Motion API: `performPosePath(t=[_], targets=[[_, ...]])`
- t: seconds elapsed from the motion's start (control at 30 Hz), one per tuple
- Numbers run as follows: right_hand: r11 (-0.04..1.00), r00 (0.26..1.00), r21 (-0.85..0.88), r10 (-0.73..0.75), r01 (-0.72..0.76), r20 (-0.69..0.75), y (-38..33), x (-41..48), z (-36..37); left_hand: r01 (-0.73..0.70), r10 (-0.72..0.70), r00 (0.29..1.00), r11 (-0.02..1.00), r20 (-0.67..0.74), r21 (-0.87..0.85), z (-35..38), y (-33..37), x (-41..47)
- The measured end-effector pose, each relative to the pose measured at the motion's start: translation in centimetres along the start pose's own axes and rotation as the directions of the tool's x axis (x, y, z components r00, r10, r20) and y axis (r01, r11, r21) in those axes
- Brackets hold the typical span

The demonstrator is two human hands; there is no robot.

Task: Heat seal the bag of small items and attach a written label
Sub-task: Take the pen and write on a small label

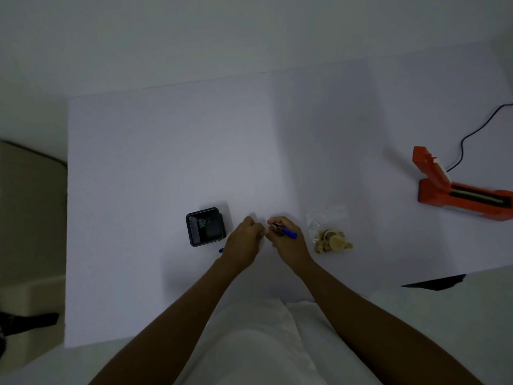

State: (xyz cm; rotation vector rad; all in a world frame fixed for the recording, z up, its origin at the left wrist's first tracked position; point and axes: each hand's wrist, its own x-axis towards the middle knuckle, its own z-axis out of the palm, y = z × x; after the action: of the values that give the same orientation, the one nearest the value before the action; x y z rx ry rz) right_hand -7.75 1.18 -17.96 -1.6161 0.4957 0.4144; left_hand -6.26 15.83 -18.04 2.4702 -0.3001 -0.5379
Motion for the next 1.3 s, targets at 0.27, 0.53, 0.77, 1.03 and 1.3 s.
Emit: performPosePath(t=[0.27,0.53,0.77,1.03,1.3], targets=[[0.997,0.99,-0.054,-0.066,0.059,-0.127,-0.3,0.1,-0.2,0.133,-0.156,0.973,0.982,-0.173,-0.134,-0.6,1.1,0.0],[0.976,0.978,-0.141,-0.18,0.165,-0.101,-0.4,-0.4,0.1,0.241,-0.346,0.935,0.792,-0.085,-0.561,-0.5,2.7,0.0],[0.891,0.932,-0.282,-0.361,0.355,0.033,0.0,-0.2,-0.4,0.287,-0.431,0.9,0.69,-0.059,-0.665,-1.1,2.8,0.3],[0.871,0.911,-0.304,-0.412,0.386,-0.024,-0.8,0.6,0.4,0.318,-0.475,0.877,0.68,-0.068,-0.661,-1.0,2.5,0.9],[0.977,0.979,-0.091,-0.197,0.192,-0.047,-2.0,2.2,3.6,0.484,-0.593,0.805,0.634,0.022,-0.603,1.1,0.5,1.3]])
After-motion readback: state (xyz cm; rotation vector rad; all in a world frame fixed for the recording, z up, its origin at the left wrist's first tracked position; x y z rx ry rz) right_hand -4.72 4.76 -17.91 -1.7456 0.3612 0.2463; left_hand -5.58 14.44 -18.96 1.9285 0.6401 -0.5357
